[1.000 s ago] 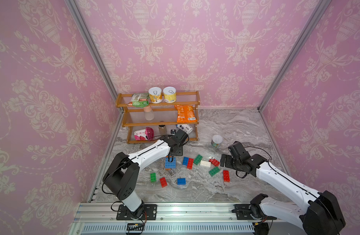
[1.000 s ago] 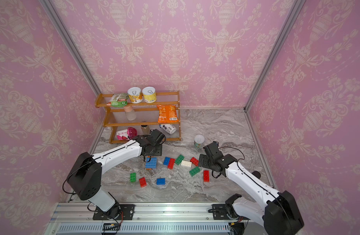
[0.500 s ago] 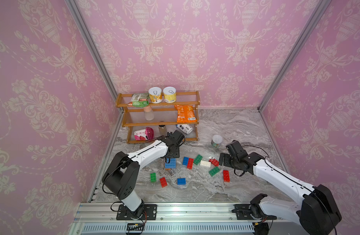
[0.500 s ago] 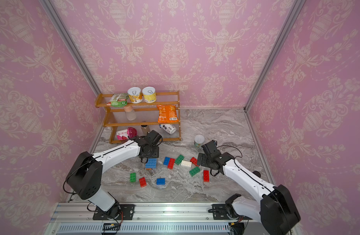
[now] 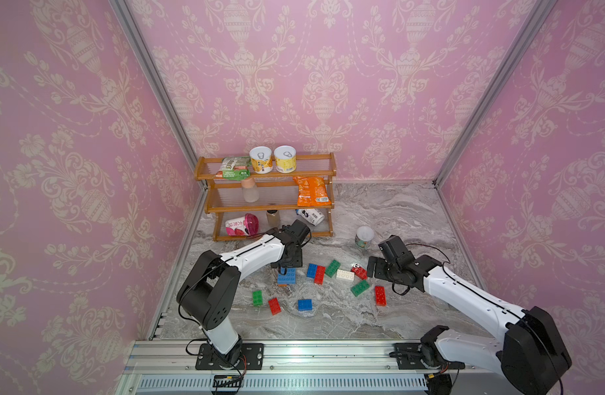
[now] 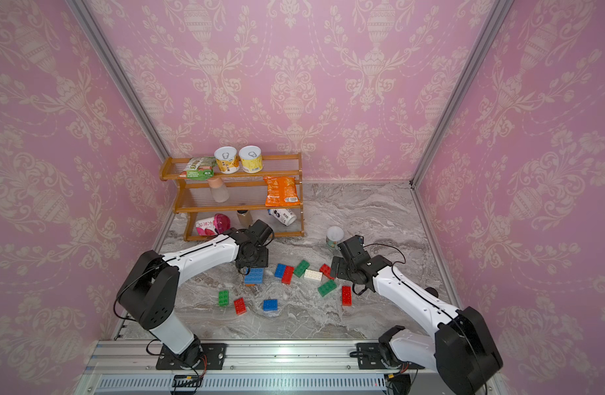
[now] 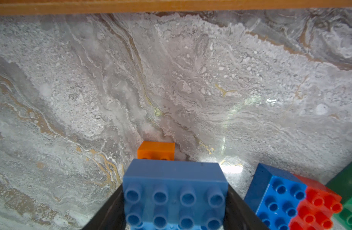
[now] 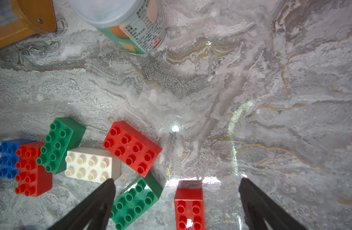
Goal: Assemble a rectangle with lego
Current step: Assemble the lego brick with the lego brick.
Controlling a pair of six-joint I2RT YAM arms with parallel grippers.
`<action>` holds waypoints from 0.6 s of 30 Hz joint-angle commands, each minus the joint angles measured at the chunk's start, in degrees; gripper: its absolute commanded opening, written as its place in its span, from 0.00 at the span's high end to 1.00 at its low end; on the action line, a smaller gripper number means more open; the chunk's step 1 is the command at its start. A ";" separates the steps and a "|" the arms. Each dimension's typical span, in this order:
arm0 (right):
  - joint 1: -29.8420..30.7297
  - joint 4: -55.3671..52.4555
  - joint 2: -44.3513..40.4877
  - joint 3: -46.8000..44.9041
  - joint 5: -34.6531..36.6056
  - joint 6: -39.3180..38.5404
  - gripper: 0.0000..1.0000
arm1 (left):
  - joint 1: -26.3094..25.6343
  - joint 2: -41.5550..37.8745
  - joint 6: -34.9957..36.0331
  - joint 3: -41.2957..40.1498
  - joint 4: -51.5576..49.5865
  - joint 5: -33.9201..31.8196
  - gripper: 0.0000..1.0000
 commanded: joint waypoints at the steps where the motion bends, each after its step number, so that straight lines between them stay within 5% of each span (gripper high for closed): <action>1: 0.25 0.32 0.44 1.51 -0.31 0.05 0.00 | 0.47 0.59 0.11 -0.35 -1.07 1.02 1.00; 18: 0.25 0.32 1.06 1.36 0.15 0.46 0.00 | 1.95 1.56 -0.32 -1.40 -2.00 4.74 1.00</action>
